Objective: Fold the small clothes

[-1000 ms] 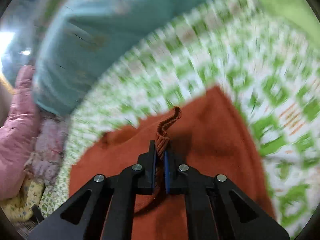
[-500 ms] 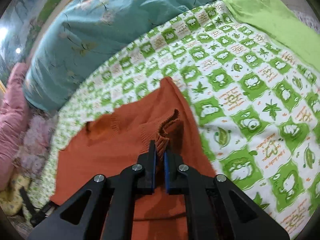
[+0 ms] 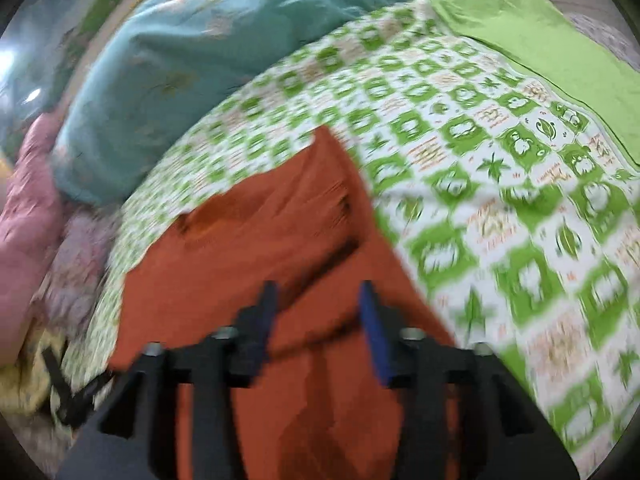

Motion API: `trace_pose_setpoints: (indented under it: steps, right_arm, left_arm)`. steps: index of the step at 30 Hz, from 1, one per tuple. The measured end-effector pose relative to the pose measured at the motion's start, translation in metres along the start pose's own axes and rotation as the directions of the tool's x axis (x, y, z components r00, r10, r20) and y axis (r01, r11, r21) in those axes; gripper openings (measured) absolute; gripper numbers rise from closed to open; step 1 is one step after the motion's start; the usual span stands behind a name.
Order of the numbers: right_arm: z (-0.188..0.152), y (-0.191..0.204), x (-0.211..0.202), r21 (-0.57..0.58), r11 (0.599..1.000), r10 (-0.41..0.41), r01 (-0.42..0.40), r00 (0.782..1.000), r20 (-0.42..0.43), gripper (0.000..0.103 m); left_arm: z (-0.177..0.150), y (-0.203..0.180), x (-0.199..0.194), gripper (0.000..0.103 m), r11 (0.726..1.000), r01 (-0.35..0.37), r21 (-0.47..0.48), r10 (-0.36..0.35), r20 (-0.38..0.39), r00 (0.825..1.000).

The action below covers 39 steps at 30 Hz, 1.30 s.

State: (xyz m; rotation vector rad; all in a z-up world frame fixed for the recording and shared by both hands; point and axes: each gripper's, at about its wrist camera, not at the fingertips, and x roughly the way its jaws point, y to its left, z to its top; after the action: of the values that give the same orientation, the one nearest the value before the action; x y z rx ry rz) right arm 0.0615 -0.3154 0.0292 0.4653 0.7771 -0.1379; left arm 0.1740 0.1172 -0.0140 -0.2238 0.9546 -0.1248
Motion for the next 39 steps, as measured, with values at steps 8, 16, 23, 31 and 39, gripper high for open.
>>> trace_pose_setpoints:
  steps: [8, 16, 23, 31, 39]
  right_arm:
    - [-0.063, -0.006, -0.04, -0.101, 0.992, 0.069, -0.078, 0.994, -0.089, 0.059]
    - [-0.084, -0.019, -0.088, -0.095, 0.987, 0.121, -0.126, 0.991, -0.056, 0.069]
    - [-0.097, -0.027, -0.117, -0.101, 0.989, 0.106, -0.109, 0.994, -0.037, 0.073]
    - [-0.125, -0.042, -0.125, -0.108, 0.986, 0.11, -0.125, 0.985, -0.136, 0.073]
    - [-0.167, -0.059, -0.115, -0.15, 0.978, 0.093, -0.147, 0.944, -0.318, 0.073]
  left_arm:
    - [-0.078, -0.019, -0.059, 0.075, 0.985, 0.06, 0.164, -0.058, -0.018, 0.998]
    - [-0.116, 0.0, -0.087, 0.075, 0.99, 0.088, 0.113, -0.082, -0.055, 0.995]
    - [-0.145, 0.01, -0.103, 0.077, 0.988, 0.133, 0.077, -0.129, -0.056, 0.99]
    - [-0.172, 0.01, -0.111, 0.079, 0.983, 0.164, 0.078, -0.156, -0.101, 0.983]
    - [-0.214, 0.018, -0.081, 0.075, 0.979, 0.205, -0.014, -0.201, -0.283, 0.938]
